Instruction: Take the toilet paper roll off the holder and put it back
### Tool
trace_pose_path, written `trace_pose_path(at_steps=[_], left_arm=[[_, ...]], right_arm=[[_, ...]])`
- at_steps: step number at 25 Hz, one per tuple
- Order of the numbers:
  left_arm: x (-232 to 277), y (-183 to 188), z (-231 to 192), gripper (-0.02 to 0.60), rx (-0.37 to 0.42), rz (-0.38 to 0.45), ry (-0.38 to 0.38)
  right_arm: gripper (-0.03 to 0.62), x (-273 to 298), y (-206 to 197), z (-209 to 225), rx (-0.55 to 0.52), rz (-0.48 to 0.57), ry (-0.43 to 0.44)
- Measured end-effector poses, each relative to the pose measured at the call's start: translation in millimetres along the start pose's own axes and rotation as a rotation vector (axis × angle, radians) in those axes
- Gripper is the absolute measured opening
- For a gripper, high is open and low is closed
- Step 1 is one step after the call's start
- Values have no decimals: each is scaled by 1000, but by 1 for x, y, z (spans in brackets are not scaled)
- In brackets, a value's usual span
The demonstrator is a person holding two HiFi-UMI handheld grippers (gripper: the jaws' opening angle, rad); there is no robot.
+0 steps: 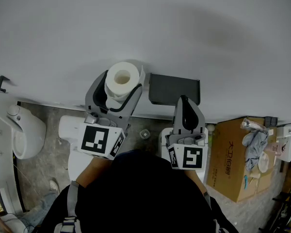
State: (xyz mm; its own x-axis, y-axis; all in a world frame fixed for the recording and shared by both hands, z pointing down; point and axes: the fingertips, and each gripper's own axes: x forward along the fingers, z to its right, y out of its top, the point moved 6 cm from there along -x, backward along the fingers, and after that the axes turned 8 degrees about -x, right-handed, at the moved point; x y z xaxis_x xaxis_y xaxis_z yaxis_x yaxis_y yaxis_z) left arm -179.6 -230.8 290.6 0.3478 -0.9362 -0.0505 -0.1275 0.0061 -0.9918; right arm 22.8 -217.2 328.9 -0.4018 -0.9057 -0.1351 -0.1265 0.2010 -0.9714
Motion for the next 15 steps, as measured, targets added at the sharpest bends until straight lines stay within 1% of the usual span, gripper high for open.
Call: trace_pose_path(at_steps=[7,15], left_arm=[[11,18,10,370,16,18,-31],[27,30,31,370,28,32,-100]], right_arm=[[18,-2,3,2,-6,2,-7],[18,-7,5,7,-13,0,-28]])
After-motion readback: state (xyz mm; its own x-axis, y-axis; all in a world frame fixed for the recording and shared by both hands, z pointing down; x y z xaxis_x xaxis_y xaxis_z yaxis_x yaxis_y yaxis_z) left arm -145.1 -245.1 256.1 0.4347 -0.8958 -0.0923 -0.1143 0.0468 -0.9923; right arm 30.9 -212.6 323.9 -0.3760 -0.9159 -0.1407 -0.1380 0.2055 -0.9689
